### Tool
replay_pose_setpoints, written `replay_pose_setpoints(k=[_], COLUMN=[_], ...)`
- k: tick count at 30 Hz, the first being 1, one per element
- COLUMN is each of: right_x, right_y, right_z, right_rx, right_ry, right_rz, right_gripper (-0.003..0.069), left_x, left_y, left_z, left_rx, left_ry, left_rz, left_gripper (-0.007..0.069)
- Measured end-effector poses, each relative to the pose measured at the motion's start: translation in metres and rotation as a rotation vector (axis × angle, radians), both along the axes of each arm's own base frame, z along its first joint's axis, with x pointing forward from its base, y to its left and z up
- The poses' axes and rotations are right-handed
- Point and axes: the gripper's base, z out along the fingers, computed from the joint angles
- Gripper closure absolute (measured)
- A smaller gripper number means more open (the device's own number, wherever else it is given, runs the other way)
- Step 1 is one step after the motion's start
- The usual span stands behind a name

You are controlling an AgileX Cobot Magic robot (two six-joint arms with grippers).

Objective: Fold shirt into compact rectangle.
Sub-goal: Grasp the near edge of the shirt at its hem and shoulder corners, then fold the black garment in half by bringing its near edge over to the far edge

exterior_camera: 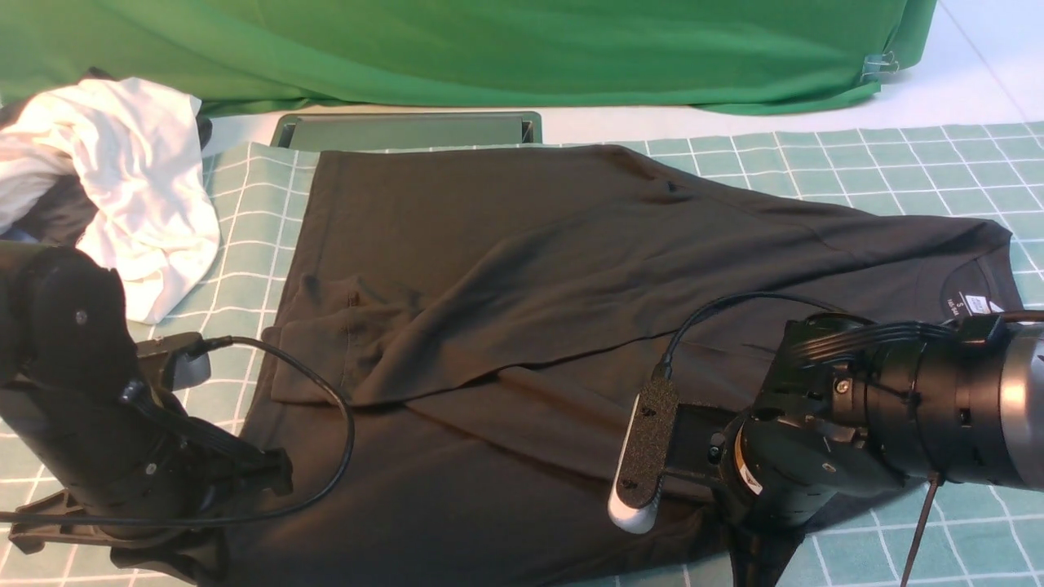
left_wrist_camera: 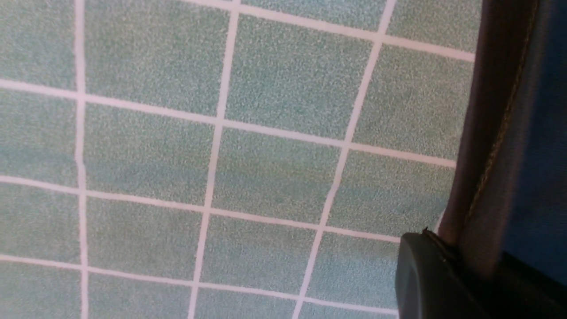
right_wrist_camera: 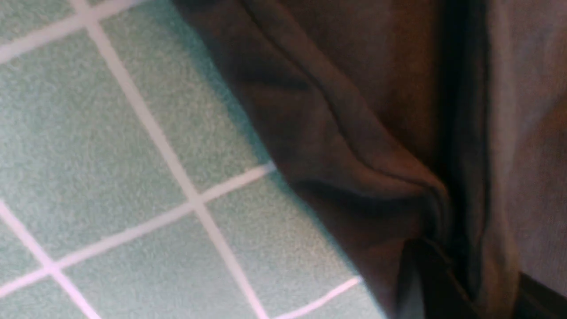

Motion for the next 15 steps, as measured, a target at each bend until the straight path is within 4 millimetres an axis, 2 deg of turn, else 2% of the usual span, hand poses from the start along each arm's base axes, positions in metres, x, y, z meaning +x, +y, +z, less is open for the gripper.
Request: replay_pose_setpoints(k=[7, 13, 15], right_x=[-0.02, -0.052, -0.057], right_y=[-0.009, -0.032, -0.036], right_z=[0.018, 0.009, 0.009], right_rx=[-0.016, -0.015, -0.018], right_ry=[0.065, 0.171, 0.18], right_rz=[-0.065, -0.129, -0.134], right_gripper=[0.0587, 0.0587, 0.0587], left_x=[-0.015, -0.034, -0.037], left_y=[0.003, 0.001, 0.001], left_z=[0.02, 0.02, 0.017], left_rx=[-0.005, -0.057, -0.068], left_ry=[-0.02, 0.029, 0.049], left_rz=[-0.026, -0.002, 0.004], left_gripper=[0.0606, 0.0606, 0.0606])
